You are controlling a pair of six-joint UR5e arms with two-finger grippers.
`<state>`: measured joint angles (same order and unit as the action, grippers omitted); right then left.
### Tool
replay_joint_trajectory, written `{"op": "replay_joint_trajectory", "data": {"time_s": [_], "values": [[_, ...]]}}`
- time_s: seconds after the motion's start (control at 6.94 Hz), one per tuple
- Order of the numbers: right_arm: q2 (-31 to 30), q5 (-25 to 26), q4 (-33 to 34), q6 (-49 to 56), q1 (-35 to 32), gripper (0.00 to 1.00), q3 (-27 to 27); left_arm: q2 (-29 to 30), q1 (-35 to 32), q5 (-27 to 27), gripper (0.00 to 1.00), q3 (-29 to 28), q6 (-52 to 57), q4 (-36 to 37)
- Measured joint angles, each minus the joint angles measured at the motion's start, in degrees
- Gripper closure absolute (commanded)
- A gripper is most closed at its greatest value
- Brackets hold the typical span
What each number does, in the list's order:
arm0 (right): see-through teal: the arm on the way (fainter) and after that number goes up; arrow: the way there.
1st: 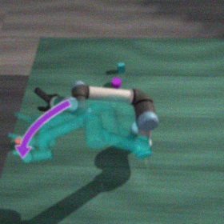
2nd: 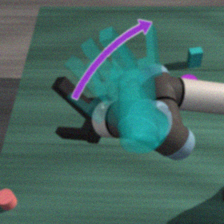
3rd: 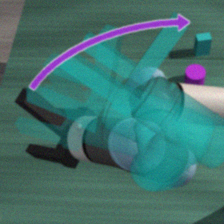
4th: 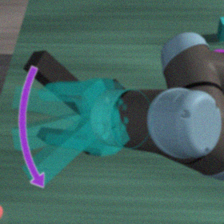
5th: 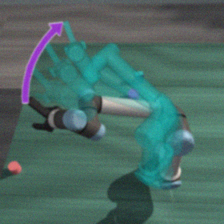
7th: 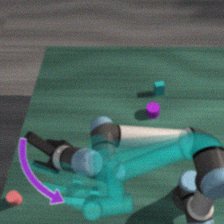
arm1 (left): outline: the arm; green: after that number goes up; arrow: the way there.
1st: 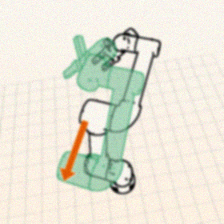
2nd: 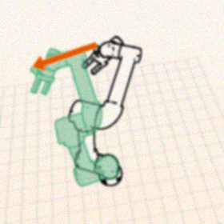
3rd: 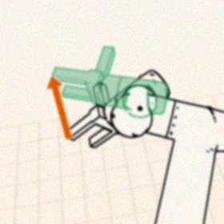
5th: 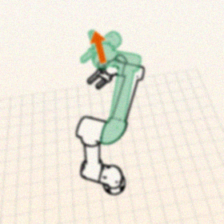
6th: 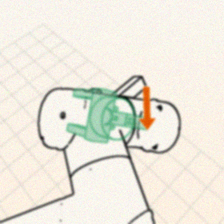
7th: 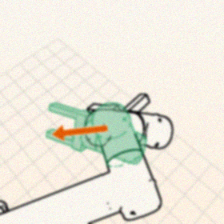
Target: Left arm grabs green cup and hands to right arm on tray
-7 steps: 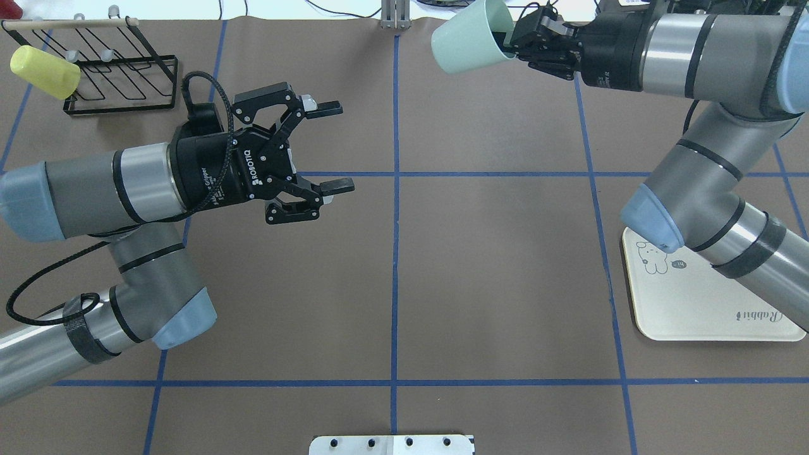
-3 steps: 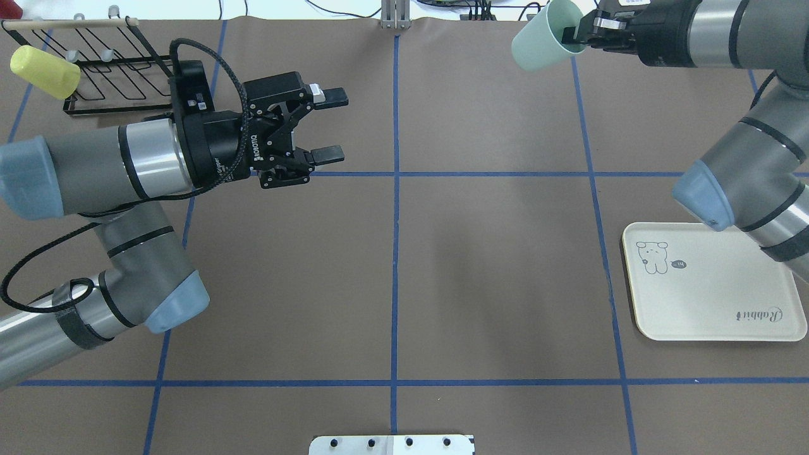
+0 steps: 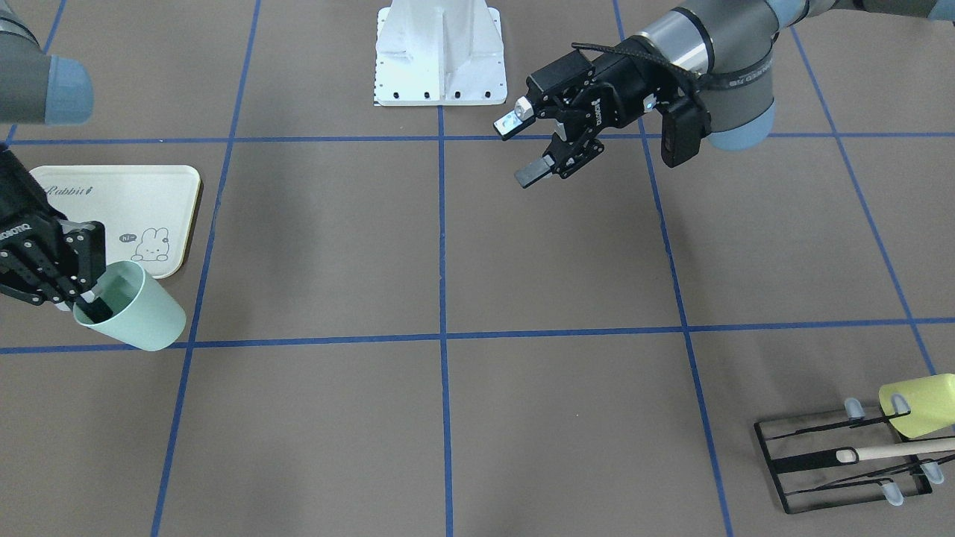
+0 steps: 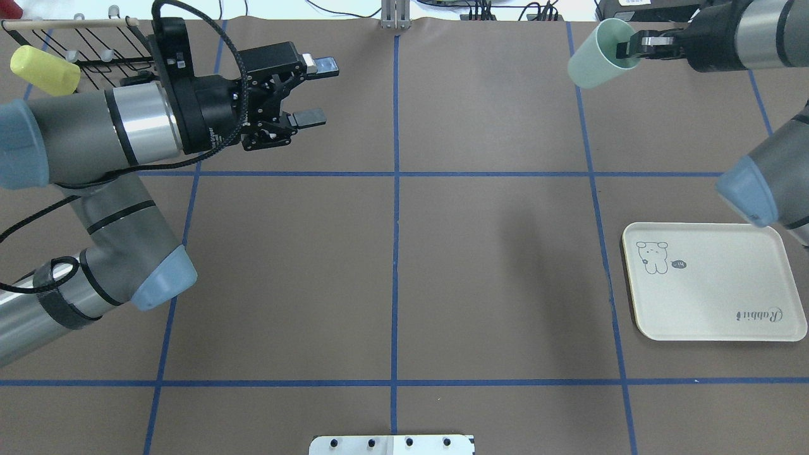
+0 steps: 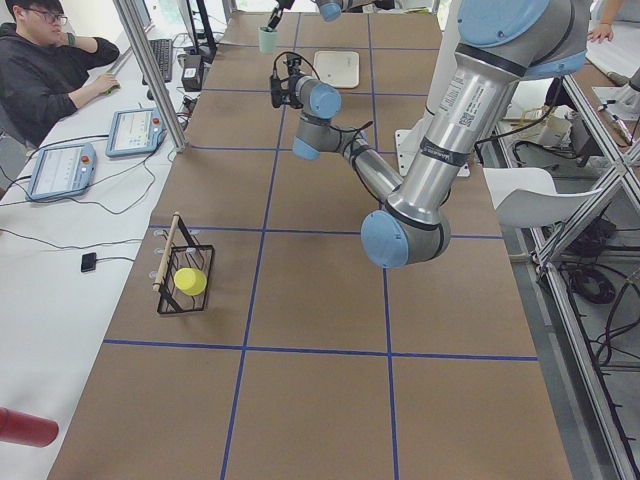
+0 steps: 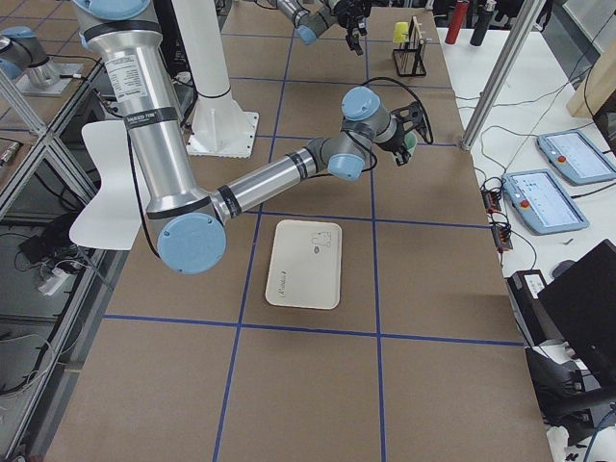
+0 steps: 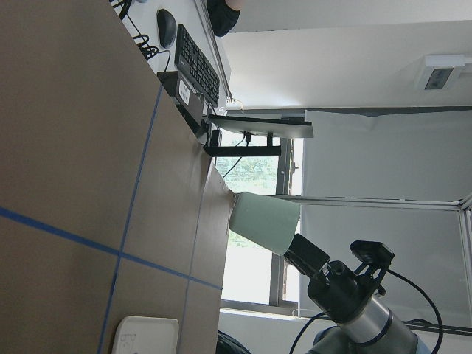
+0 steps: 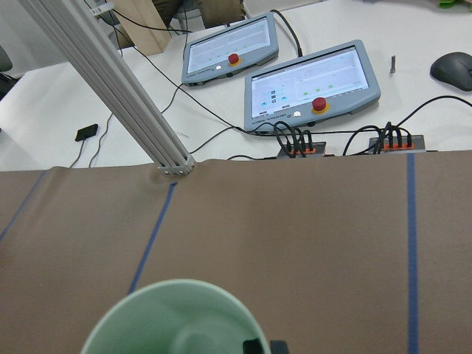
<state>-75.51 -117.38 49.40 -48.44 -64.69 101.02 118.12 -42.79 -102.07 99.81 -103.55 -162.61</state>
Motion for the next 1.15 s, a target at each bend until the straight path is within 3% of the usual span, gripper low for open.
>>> {"op": "replay_joint_trajectory", "data": {"time_s": [0.29, 0.72, 0.86, 1.15], "values": [[-5.09, -2.68, 4.69, 12.67, -3.50, 1.00, 0.55, 0.01, -1.63, 0.02, 0.00, 4.93, 9.92, 14.00], [-15.88, -3.54, 15.17, 25.79, -3.53, 1.00, 6.09, 0.10, -5.55, -1.80, 0.00, 11.17, 20.50, 33.90], [-18.91, -4.11, 16.93, 27.83, -2.38, 1.00, 7.24, 0.10, -7.80, -4.02, 0.00, 12.97, 25.16, 40.38], [-24.39, -5.30, 15.62, 28.75, 0.35, 1.00, 9.13, -0.45, -10.52, -6.41, 0.00, 14.35, 30.19, 46.40]]}}
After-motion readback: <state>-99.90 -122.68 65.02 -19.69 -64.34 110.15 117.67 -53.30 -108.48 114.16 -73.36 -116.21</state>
